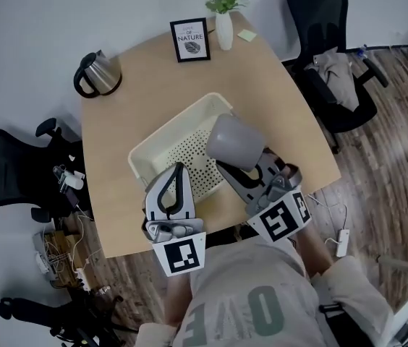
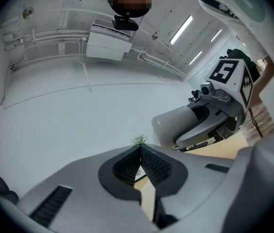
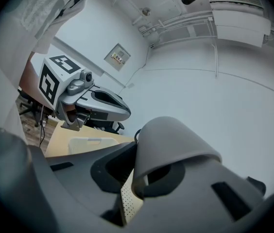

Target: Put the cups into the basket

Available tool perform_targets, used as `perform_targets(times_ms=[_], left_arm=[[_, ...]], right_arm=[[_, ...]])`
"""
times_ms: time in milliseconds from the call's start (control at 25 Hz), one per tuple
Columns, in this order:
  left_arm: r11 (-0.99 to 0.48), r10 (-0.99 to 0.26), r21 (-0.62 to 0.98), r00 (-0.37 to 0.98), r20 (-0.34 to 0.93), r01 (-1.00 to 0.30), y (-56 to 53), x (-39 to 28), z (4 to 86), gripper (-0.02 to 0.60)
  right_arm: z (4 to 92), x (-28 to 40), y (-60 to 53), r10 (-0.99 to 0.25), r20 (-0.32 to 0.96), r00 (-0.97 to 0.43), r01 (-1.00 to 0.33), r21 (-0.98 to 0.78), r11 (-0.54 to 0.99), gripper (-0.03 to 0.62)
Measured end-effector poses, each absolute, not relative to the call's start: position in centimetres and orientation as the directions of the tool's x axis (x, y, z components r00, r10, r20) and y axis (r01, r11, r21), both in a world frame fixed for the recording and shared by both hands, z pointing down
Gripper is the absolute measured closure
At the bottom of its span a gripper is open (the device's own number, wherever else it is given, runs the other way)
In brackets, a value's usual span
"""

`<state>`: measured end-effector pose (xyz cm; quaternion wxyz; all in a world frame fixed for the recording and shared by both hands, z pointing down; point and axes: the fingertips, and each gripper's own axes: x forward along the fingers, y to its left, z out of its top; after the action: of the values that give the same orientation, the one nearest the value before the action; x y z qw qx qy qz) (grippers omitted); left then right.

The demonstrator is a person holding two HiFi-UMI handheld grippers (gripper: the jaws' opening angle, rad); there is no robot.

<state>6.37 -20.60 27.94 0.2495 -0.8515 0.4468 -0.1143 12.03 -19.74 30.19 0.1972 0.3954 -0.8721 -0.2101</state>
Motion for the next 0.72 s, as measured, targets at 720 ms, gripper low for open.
perform_targets(times_ms=[720], left_arm=[[-0.488,-0.822,-0.450,0.567,-0.052,-0.748,-27.3,2.4,27.6,0.574]], right_arm=[[32.0,8.3,-25.5,-0.712,0.337,-0.615,-0.497,0.535,0.683,0.565]])
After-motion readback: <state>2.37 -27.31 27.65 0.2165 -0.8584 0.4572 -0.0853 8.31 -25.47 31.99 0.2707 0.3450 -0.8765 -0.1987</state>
